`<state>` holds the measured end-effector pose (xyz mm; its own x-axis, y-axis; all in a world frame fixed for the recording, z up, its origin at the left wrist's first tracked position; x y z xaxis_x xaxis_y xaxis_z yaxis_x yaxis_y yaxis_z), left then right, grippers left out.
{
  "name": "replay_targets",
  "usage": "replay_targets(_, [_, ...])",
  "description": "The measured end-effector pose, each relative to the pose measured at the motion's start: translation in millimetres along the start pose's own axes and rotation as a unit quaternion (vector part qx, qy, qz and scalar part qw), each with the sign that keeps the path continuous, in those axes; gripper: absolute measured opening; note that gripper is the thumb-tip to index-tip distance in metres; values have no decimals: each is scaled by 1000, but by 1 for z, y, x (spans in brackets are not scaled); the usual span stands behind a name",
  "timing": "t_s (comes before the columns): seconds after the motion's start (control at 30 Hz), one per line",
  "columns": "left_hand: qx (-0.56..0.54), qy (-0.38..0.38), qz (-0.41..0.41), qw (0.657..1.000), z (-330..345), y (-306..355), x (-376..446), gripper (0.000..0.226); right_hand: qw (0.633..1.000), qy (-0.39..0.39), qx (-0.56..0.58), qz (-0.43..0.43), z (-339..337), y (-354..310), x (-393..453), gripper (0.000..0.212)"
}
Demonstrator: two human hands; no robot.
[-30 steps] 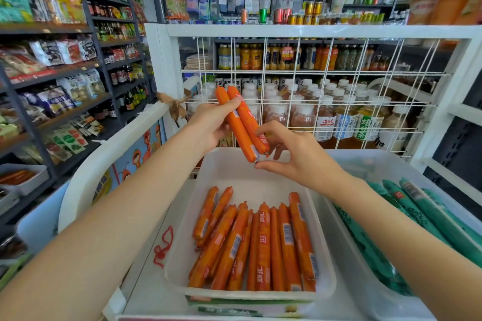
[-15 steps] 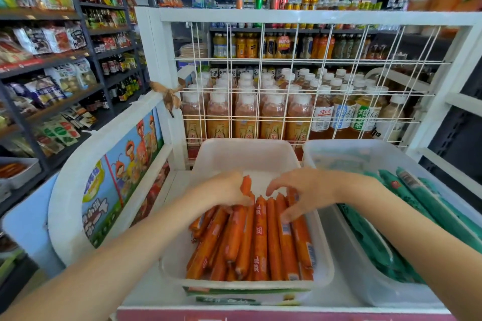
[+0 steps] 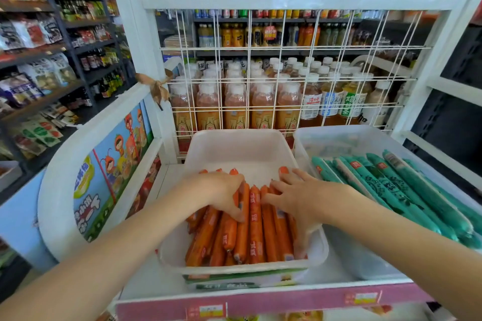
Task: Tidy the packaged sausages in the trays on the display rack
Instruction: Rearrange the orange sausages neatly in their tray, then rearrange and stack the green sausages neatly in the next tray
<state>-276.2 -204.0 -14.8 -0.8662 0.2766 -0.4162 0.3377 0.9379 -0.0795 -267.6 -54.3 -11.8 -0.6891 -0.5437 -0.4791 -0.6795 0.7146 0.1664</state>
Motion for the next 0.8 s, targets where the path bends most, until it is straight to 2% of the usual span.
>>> replay_targets(0.07, [5,-4,-1,1000,-3,1,-2,65,1000,12,2,-1,-3,2,2,103])
replay_targets(0.13, [0,37,0,999,-7,3,-2,62,999,28,27,-8,-5,6,1,93])
replay_targets(0.2, [-39,109,-2,993,-14,5,-1,54,992,59,107,-15,-7,11,-7,71])
replay_targets(0.27, [-73,169,9,983,-23,8,1,44,971,104,216,-26,-14,22,-22,49])
replay_targets(0.33, [-86,211,27,973,-32,16,5,37,945,167,280,-27,-24,37,-40,39])
replay_targets(0.4, [-117,246,45,961,-40,28,7,30,931,228,286,-8,-31,56,-55,30])
replay_targets(0.47, [-149,268,71,949,-45,43,10,25,927,256,274,24,-30,78,-62,27])
replay_targets(0.53, [-179,274,100,939,-49,59,13,24,934,247,253,50,-24,97,-64,28])
replay_targets(0.6, [-199,270,121,934,-52,72,18,25,945,187,264,55,-16,109,-61,38])
replay_targets(0.7, [-205,253,103,940,-55,86,26,27,944,78,321,0,-7,111,-51,69])
replay_targets(0.8, [-234,228,75,942,-57,94,33,23,933,46,352,-63,-5,112,-41,68])
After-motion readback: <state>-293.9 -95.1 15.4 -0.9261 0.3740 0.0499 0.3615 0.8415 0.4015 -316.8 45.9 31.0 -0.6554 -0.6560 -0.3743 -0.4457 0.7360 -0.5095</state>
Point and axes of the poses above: each hand's wrist, its own x-axis towards the middle knuckle, its own z-axis out of the palm, y = z × x, the point moved 2 cm from there along x, towards the middle knuckle, and after that the axes turned 8 degrees about x, right-handed, at the moved point
